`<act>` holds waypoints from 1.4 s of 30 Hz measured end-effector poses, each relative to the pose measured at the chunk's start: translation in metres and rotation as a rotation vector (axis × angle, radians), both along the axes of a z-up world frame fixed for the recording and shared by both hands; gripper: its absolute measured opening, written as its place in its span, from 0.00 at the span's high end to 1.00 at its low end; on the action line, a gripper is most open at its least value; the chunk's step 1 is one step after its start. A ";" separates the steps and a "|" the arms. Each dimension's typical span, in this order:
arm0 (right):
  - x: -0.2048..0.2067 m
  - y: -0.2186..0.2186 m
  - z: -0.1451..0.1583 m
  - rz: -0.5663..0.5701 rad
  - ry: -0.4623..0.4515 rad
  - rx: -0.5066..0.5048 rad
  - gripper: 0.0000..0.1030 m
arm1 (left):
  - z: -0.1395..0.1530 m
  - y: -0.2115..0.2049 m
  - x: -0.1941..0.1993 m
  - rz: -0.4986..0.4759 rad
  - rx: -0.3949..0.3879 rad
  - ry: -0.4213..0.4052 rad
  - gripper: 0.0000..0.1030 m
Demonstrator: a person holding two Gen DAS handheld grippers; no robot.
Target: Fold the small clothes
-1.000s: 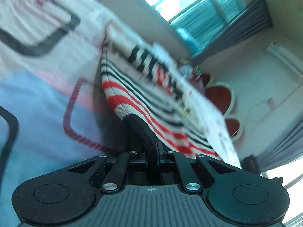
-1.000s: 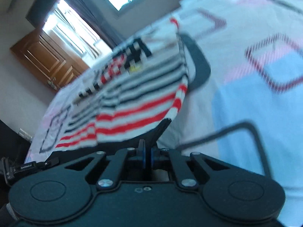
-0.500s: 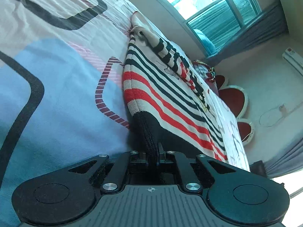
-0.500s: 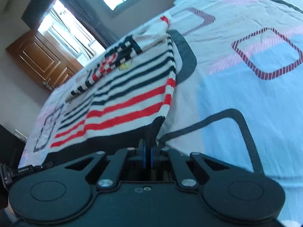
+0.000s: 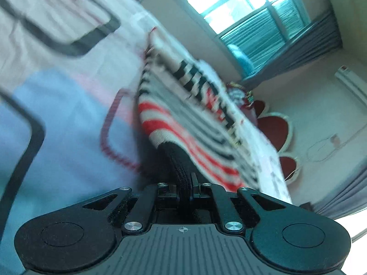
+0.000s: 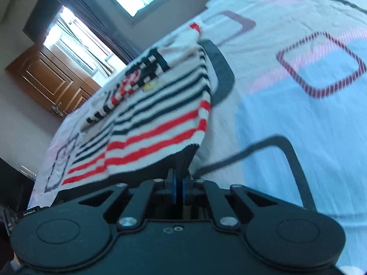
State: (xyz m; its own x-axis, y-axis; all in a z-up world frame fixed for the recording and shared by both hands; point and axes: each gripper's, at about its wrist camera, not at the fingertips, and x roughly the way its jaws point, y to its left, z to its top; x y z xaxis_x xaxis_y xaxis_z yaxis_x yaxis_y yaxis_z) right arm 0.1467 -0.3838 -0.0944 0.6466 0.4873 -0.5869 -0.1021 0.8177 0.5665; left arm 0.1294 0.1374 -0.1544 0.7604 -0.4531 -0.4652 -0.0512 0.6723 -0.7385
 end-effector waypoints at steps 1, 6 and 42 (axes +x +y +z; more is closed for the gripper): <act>0.002 0.000 0.007 0.003 -0.021 -0.002 0.95 | 0.009 0.001 0.004 -0.003 -0.001 -0.024 0.93; 0.026 0.003 0.050 0.021 -0.132 -0.018 0.95 | 0.052 0.008 0.030 -0.008 -0.002 -0.143 0.93; 0.404 0.010 -0.015 0.029 -0.018 0.196 0.92 | 0.020 0.027 0.396 -0.015 0.106 0.005 0.85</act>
